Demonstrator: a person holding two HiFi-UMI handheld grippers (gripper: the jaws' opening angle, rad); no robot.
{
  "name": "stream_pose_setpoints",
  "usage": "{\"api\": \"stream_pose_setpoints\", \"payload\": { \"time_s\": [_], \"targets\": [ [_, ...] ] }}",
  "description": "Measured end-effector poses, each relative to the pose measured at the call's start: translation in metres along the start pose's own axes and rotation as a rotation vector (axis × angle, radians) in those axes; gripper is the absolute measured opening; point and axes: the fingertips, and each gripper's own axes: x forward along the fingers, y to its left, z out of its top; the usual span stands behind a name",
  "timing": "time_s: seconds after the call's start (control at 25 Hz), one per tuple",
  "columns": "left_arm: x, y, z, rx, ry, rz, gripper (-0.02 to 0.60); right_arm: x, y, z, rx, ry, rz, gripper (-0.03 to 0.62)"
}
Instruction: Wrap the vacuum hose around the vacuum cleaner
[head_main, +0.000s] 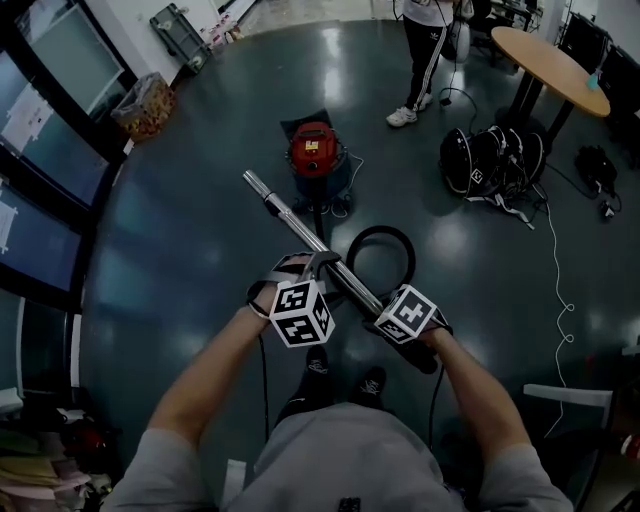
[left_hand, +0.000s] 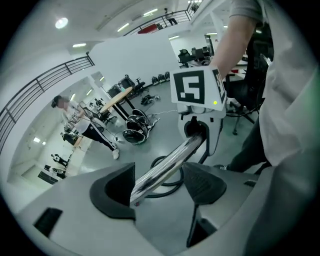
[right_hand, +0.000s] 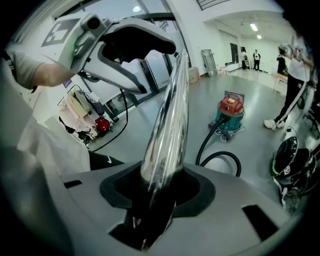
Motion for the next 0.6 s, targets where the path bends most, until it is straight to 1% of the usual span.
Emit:
{"api": "stream_pose_setpoints", "payload": {
  "time_s": [0.12,0.28,0.4,0.6],
  "targets": [
    [0.011,0.001,-0.017,0.052,0.053,-0.039,0.295,0.005,0.001,-0.003,-0.062,0.073,-0.001,0.167],
    [0.03,0.001,-0.033,0.123,0.068,-0.103,0.295,0.008,-0.008,-0.006,-0.128,0.158,-0.015,0.161],
    [0.043,0.002,-0.043,0.148,0.065,-0.166,0.295,0.007,-0.016,-0.001,-0.135,0.184,-0.03,0.155],
    [0.056,0.015,-0.067,0.223,0.079,-0.242,0.295,0.006,-0.031,0.019,-0.12,0.232,-0.041,0.15]
  ]
}}
